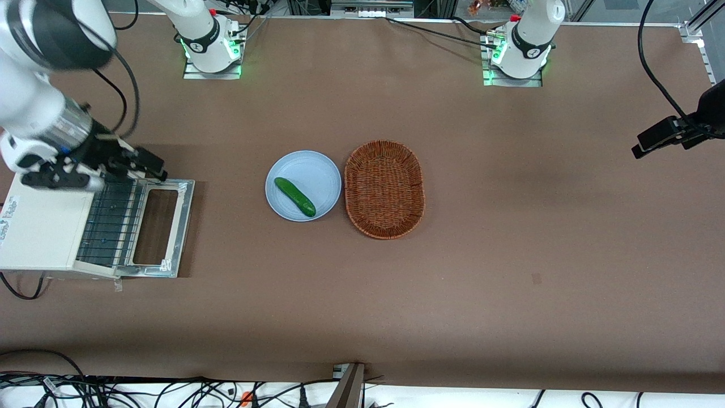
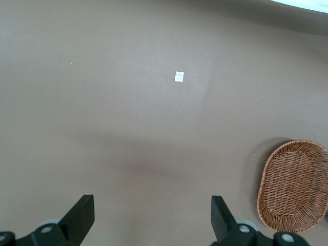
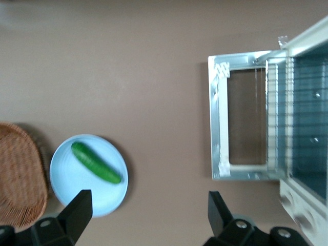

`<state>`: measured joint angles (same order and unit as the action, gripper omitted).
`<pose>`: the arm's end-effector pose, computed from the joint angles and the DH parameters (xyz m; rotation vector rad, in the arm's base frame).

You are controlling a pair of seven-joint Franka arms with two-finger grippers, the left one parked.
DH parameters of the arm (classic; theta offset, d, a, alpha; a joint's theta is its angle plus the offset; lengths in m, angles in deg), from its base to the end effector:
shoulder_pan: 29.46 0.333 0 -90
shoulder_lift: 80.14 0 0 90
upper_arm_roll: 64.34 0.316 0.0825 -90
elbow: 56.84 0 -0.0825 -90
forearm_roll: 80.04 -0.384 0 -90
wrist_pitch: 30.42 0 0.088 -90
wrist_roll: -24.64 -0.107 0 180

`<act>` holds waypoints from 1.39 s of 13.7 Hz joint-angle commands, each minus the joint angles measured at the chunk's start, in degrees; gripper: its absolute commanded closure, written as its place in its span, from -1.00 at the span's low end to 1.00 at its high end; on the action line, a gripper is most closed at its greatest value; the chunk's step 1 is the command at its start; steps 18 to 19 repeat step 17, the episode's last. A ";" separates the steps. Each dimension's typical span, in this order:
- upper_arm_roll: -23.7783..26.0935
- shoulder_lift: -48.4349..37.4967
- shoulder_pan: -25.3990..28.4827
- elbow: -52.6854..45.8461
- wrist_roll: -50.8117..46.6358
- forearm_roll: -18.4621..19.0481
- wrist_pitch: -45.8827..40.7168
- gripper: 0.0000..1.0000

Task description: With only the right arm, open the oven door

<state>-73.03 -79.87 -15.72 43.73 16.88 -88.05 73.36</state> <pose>0.5669 0.0619 0.5559 -2.9981 0.1157 -0.0538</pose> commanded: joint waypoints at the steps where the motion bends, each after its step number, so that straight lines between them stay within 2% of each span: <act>1: 1.13 -0.18 -1.70 -5.01 1.78 2.71 -7.08 -1.00; 6: 5.17 -0.80 -1.62 -9.25 3.37 8.00 -13.78 -1.00; 19: 4.83 -0.80 -1.53 -10.39 2.84 7.30 -16.50 -1.00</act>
